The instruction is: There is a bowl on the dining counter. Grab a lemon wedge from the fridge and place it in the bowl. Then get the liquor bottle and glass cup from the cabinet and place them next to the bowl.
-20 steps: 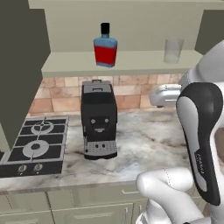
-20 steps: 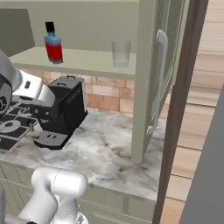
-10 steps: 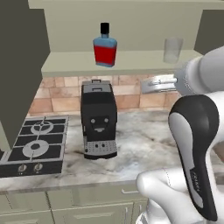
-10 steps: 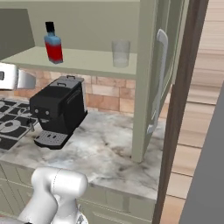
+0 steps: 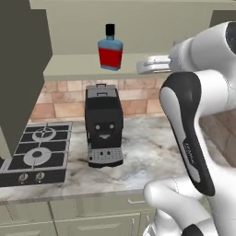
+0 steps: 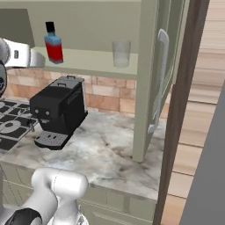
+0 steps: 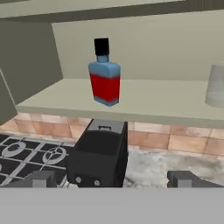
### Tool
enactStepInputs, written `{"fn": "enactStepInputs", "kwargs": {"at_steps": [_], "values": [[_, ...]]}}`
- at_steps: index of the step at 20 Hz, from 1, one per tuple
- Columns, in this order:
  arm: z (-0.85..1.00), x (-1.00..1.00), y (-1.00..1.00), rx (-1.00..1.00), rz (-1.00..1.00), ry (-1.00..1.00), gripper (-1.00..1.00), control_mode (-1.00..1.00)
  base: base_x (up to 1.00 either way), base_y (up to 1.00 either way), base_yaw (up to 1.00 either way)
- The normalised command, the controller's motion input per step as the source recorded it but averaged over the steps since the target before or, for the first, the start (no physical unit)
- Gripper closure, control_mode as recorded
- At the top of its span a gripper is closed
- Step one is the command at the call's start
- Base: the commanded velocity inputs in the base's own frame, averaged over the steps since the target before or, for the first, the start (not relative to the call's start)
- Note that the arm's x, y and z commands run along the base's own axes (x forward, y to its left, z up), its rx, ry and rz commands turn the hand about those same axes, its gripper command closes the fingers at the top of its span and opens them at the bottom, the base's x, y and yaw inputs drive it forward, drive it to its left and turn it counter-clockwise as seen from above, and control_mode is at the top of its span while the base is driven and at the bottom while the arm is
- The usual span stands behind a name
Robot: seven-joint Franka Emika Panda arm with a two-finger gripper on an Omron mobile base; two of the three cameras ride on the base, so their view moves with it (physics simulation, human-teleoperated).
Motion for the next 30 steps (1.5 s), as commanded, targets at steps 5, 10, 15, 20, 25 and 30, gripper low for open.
{"fn": "enactStepInputs", "kwargs": {"at_steps": [5,10,15,20,25,30], "values": [[0.34,0.44,0.01,0.0,0.05,-0.1,-1.0,-1.0,0.0,0.0,0.0],[0.08,0.69,0.0,0.01,0.15,-0.07,-1.0,-1.0,0.0,0.0,0.0],[0.0,0.59,0.0,0.0,0.17,-0.09,-1.0,-1.0,0.0,0.0,0.0],[0.0,0.42,0.0,0.0,0.09,-0.08,-1.0,-1.0,0.0,0.0,0.0],[0.0,0.46,0.0,0.0,0.01,0.0,-1.0,-1.0,0.0,0.0,0.0],[0.0,0.48,0.0,0.0,0.0,0.0,-1.0,-1.0,0.0,0.0,0.0]]}}
